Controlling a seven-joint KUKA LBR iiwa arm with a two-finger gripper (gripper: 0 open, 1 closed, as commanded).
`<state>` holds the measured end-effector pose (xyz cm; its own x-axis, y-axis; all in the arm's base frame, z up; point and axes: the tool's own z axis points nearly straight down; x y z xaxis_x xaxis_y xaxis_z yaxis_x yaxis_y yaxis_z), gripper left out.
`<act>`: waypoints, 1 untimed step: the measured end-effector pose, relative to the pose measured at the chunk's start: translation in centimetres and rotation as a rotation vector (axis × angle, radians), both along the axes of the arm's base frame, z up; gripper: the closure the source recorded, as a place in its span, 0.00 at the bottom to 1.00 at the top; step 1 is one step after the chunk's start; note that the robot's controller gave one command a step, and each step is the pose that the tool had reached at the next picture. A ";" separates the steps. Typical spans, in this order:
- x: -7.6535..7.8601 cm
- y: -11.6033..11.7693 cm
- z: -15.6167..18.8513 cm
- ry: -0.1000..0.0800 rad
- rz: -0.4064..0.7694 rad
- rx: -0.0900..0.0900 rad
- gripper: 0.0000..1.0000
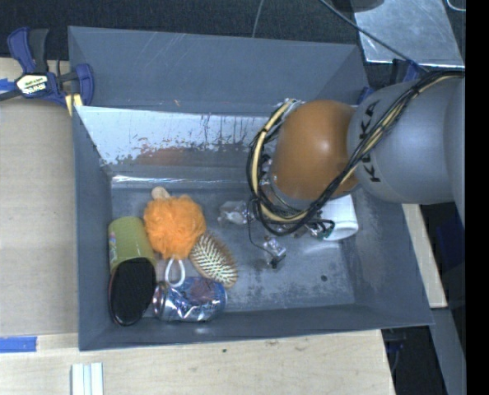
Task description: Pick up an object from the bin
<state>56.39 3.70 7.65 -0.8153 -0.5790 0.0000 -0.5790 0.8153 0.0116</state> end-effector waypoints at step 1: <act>1.9 -8.4 8.7 -0.014 0.039 -0.004 0.00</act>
Offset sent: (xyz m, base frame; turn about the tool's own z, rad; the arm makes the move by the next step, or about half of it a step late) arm 0.0154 -0.0777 0.0814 -0.0493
